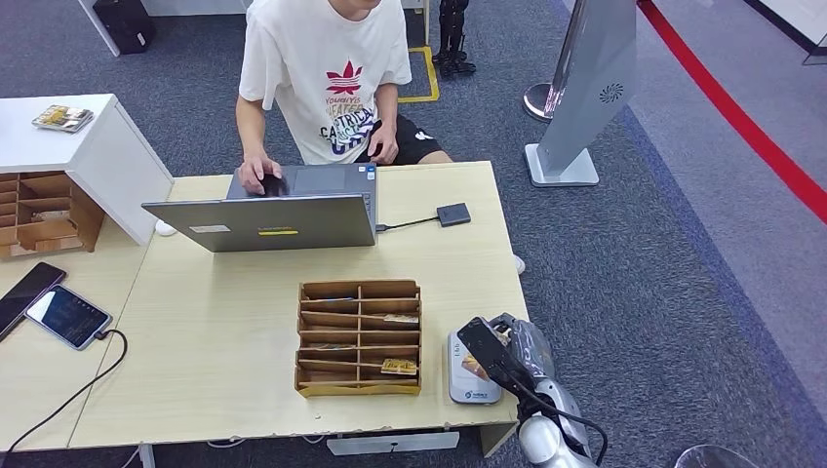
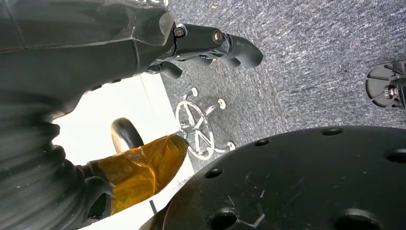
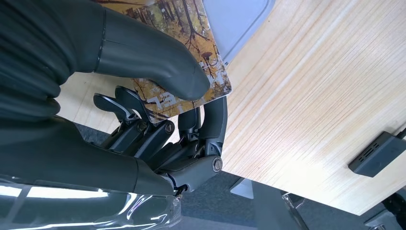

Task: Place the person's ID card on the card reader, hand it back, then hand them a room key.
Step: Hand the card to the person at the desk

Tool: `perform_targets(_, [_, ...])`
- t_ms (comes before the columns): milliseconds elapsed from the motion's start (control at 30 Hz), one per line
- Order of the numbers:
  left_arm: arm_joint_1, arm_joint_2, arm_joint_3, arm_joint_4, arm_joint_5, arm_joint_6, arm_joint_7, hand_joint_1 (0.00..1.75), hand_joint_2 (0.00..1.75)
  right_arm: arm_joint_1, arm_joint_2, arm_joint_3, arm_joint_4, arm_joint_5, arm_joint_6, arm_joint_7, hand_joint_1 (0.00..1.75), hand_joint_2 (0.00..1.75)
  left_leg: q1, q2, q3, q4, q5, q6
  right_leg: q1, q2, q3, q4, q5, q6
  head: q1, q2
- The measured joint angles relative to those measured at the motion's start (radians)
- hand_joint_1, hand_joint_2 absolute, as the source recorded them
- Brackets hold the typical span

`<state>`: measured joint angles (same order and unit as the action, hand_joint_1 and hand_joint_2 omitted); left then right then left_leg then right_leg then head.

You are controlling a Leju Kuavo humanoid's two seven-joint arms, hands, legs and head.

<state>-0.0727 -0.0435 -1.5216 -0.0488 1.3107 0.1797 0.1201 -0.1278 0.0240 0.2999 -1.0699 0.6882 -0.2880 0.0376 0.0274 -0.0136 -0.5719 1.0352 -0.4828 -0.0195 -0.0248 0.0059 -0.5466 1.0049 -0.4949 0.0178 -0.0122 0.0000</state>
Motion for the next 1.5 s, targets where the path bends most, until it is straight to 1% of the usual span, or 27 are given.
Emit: perform_targets(1500, [0.000,0.000,-0.004,0.000,0.007,0.006,0.002,0.00,1.75,0.002,0.003,-0.003,0.005,-0.009,-0.006,-0.010,1.75,1.75,0.000,0.000,0.000,0.000,0.000,0.000,0.000,0.000,0.000,0.000,0.000,0.000,0.000,0.000])
